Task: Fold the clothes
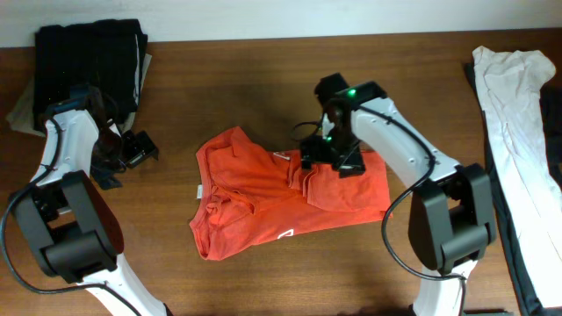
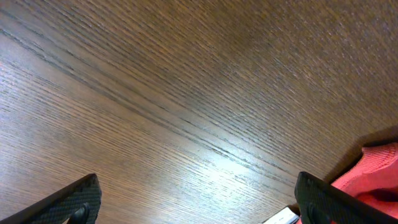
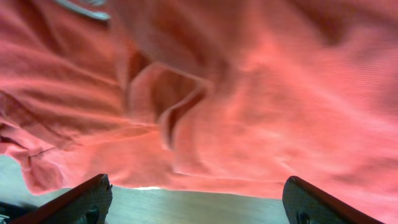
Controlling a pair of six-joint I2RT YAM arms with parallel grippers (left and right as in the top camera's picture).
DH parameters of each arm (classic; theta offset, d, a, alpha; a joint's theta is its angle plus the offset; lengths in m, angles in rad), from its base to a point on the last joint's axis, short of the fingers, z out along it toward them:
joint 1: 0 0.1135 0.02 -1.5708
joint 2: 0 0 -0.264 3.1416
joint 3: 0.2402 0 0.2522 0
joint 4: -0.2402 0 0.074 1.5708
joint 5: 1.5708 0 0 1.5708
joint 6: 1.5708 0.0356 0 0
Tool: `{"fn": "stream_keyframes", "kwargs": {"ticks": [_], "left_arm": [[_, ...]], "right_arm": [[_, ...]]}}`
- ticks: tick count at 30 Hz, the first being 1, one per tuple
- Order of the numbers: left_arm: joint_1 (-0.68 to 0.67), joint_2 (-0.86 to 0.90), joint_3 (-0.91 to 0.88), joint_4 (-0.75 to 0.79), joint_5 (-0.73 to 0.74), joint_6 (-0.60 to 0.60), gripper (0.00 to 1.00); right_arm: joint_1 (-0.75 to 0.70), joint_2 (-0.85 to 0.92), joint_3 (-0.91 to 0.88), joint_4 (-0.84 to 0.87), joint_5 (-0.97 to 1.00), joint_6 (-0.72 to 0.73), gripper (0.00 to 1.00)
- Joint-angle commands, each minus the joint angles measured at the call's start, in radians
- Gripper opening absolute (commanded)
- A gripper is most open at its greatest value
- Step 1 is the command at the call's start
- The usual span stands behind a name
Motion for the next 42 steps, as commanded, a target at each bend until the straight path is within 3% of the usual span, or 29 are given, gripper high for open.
{"fn": "stream_keyframes", "kwargs": {"ticks": [1,3,4,9,16,17,18,22,26,27,32,39,40,42], "left_arm": [[-0.004,0.003,0.006,-0.003,-0.007,-0.003,0.99],[-0.004,0.003,0.007,0.0,-0.007,-0.003,0.99],[-0.006,0.003,0.007,0.001,-0.007,-0.003,0.99],[-0.006,0.003,0.006,0.002,-0.007,-0.003,0.99],[-0.006,0.003,0.006,-0.011,-0.008,-0.003,0.99],[-0.006,0.003,0.006,-0.011,-0.007,-0.003,0.99],[-0.006,0.003,0.006,-0.011,-0.007,-0.003,0.99],[-0.006,0.003,0.006,-0.011,-0.008,-0.003,0.99],[-0.006,0.003,0.006,-0.011,-0.007,-0.003,0.99],[-0.006,0.003,0.006,-0.011,-0.007,-0.003,0.99],[-0.006,0.003,0.006,-0.011,-0.008,-0.003,0.99],[-0.006,0.003,0.006,-0.01,-0.011,-0.003,0.99],[-0.006,0.003,0.006,-0.009,-0.011,-0.003,0.99],[-0.006,0.003,0.006,-0.011,-0.011,-0.003,0.99]], "right_arm": [[-0.037,-0.001,0.008,-0.02,-0.006,-0.092,0.88],[-0.016,0.001,-0.035,0.019,-0.02,-0.091,0.72],[-0.001,0.001,-0.063,0.052,-0.033,-0.087,0.71],[0.106,0.002,-0.146,0.099,-0.027,-0.137,0.9],[0.203,0.007,-0.146,0.116,0.232,-0.056,0.87],[0.202,0.01,-0.146,0.12,0.241,-0.056,0.83],[0.202,0.022,-0.146,0.123,0.24,-0.056,0.68],[0.207,0.064,-0.146,0.118,0.235,-0.055,0.59],[0.206,0.064,-0.145,0.114,0.236,-0.041,0.06],[0.203,0.064,-0.137,0.093,0.243,-0.041,0.04],[0.196,0.058,-0.063,-0.093,0.232,-0.065,0.04],[0.254,0.059,-0.065,-0.072,0.026,-0.065,0.04],[0.271,0.059,-0.065,-0.051,0.031,-0.064,0.35],[0.274,0.059,-0.064,-0.05,0.032,-0.06,0.5]]}}
